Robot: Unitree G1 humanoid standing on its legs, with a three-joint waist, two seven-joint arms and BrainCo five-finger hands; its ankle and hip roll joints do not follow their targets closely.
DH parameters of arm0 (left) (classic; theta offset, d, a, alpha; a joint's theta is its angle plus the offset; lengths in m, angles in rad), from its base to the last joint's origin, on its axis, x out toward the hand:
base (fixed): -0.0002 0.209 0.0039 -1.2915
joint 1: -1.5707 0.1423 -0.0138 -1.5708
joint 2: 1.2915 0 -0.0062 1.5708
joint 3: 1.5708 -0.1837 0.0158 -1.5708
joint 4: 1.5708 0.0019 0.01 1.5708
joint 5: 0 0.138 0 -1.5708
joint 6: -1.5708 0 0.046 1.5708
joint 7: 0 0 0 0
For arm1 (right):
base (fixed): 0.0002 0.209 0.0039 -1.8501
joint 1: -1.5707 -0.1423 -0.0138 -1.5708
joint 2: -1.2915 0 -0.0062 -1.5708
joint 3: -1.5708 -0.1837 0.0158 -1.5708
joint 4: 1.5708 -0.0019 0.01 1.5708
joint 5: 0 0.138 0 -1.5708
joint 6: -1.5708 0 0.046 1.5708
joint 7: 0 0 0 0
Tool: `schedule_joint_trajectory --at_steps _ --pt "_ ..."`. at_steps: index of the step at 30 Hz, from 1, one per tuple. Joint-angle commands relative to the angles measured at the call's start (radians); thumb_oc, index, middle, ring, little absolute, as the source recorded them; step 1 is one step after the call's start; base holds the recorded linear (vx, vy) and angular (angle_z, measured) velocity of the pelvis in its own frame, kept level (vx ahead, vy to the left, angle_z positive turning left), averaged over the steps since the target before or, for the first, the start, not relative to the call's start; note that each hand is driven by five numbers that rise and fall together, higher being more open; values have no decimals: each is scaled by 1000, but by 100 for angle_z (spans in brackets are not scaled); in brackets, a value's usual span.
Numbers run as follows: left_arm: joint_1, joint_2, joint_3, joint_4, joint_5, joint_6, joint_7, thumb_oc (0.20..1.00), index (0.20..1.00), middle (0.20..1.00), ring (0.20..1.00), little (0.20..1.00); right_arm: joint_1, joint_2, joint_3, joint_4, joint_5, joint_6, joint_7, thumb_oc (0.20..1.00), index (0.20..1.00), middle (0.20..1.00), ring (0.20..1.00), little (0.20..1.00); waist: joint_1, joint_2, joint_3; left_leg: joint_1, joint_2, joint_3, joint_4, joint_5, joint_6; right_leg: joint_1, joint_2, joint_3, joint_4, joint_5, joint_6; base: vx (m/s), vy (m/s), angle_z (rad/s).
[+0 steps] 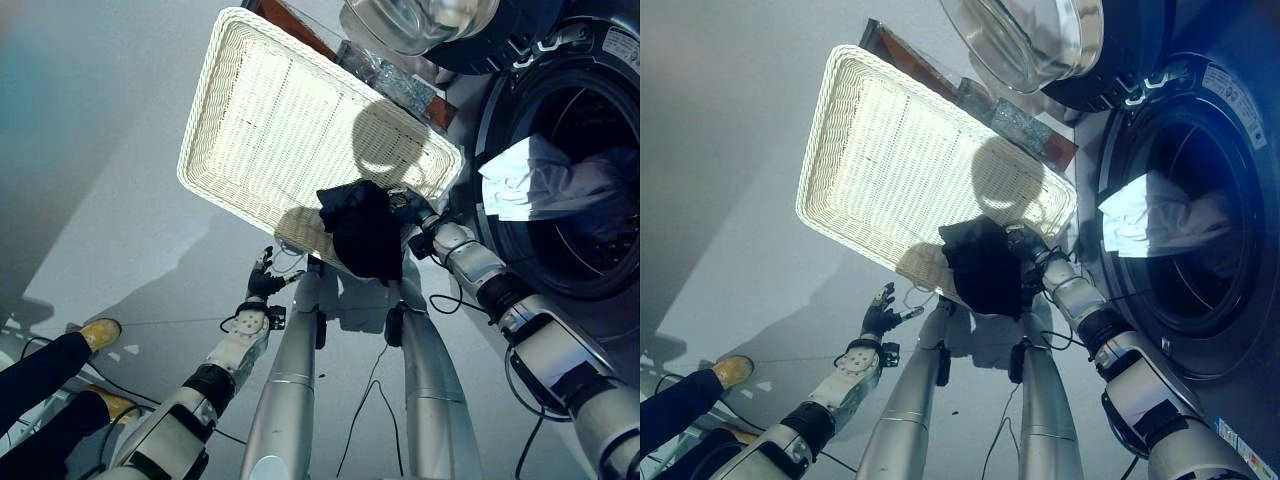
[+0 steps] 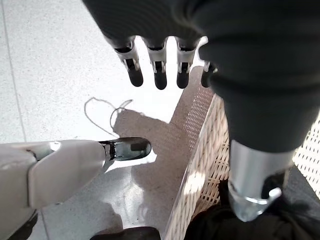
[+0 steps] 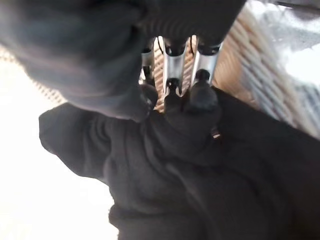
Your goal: Put the clothes into the washing machine.
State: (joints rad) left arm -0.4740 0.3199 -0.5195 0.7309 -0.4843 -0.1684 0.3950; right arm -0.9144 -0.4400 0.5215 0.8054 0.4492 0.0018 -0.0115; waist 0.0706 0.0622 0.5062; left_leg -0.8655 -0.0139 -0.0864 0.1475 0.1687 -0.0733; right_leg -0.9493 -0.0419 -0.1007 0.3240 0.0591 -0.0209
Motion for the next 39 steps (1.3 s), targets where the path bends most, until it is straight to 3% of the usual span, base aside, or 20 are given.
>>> schedule_joint_trajectory --at_steps 1,2,3,4,5,9,13,15,18,19,20,25,26,28,29,30,33,39 --pt "33 -34 22 3 29 -41 17 1000 1000 1000 1000 1000 23 -9 -45 -90 260 -23 61 200 200 200 200 200 -19 44 14 46 -69 45 -3 -28 38 52 24 -13 -49 42 97 -5 51 -1" --pt "34 -36 23 6 26 -42 17 1000 1000 1000 1000 1000 34 4 -62 -95 371 -10 92 200 200 200 200 200 -20 43 14 50 -69 47 -1 -30 38 55 23 -12 -47 40 97 -3 49 -3" --pt "34 -36 23 6 25 -42 17 1000 1000 1000 1000 1000 36 5 -65 -96 381 -8 98 200 200 200 200 200 -21 43 14 50 -69 47 -1 -30 38 55 24 -12 -47 40 97 -2 73 -6" --pt "41 -44 26 10 23 -48 20 1000 1000 1000 1000 1000 64 30 -91 -126 555 20 153 200 200 200 200 200 -26 41 14 55 -69 52 1 -33 38 59 23 -11 -48 41 97 -1 74 -8" --pt "45 -48 27 11 24 -50 23 1000 1000 1000 1000 1000 82 45 -104 -148 627 35 191 200 200 200 200 200 -29 40 14 57 -70 55 3 -35 39 60 23 -10 -48 42 97 1 85 -8" --pt "59 -57 28 8 27 -57 43 1000 1000 1000 1000 1000 147 101 -108 -266 749 64 318 200 200 200 200 200 -39 25 14 64 -69 64 2 -37 41 68 23 -10 -58 49 102 -7 38 -8" --pt "71 -56 24 -6 30 -59 61 1000 1000 1000 1000 1000 178 124 -75 -380 699 57 347 200 200 200 200 200 -44 13 14 68 -68 68 -7 -33 43 73 25 -10 -73 59 105 -10 10 -7" --pt "91 -44 20 -46 31 -51 78 1000 1000 1000 1000 1000 190 135 -10 -562 469 18 343 200 200 200 200 200 -47 -2 14 76 -68 72 -18 -28 44 82 27 -11 -94 71 108 -21 15 -6" --pt "91 -44 20 -46 31 -51 78 1000 1000 1000 1000 1000 190 135 -10 -562 469 18 343 200 200 200 200 200 -47 -2 14 76 -68 72 -18 -28 44 82 27 -11 -94 71 108 -1 1 -1" --pt "93 -41 22 -52 31 -47 78 1000 1000 1000 1000 1000 184 135 4 -598 411 14 336 200 200 200 200 200 -47 -6 14 77 -67 72 -18 -28 44 84 26 -11 -96 71 108 0 0 0" --pt "102 -41 32 -66 41 -39 79 1000 1000 1000 1000 1000 143 133 54 -724 234 3 305 200 200 200 200 200 -40 -17 14 80 -69 70 -13 -29 47 92 27 -13 -97 70 107 0 0 0" --pt "103 -41 32 -67 40 -39 80 1000 1000 1000 1000 1000 140 133 57 -730 218 -1 307 200 200 200 200 200 -39 -17 14 80 -69 70 -12 -29 47 93 28 -13 -97 69 107 0 0 0" --pt "100 -35 45 -58 44 -25 67 1000 1000 1000 1000 1000 66 133 101 -852 144 -3 241 200 200 200 200 200 -26 -29 14 82 -73 64 4 -39 50 101 31 -18 -92 63 105 0 0 0" --pt "95 -36 49 -53 44 -17 65 1000 1000 1000 1000 1000 52 140 111 -865 89 -8 209 200 200 200 200 200 -24 -32 14 82 -74 63 10 -42 50 103 32 -19 -88 61 105 0 0 0" --pt "85 -37 56 -42 44 -10 60 1000 1000 1000 1000 1000 30 138 115 -865 8 -14 149 824 824 824 824 824 -22 -37 14 81 -73 63 17 -45 50 102 32 -20 -84 60 104 0 0 0" --pt "80 -37 59 -37 43 -8 58 1000 1000 1000 1000 1000 20 135 117 -862 -45 -14 125 1000 1000 1000 1000 1000 -22 -38 14 79 -72 64 20 -46 50 101 33 -19 -82 59 104 0 0 0" --pt "73 -36 72 -20 44 -11 46 1000 1000 1000 1000 1000 -9 99 127 -842 -225 -15 46 1000 1000 1000 1000 1000 -23 -43 14 78 -72 63 21 -49 51 100 38 -15 -79 56 102 0 0 0" --pt "74 -22 92 -1 43 -27 25 1000 1000 1000 1000 1000 -21 -5 158 -801 -504 36 18 1000 1000 1000 1000 1000 -29 -48 14 75 -69 66 11 -46 51 98 40 -15 -81 56 105 0 0 0"
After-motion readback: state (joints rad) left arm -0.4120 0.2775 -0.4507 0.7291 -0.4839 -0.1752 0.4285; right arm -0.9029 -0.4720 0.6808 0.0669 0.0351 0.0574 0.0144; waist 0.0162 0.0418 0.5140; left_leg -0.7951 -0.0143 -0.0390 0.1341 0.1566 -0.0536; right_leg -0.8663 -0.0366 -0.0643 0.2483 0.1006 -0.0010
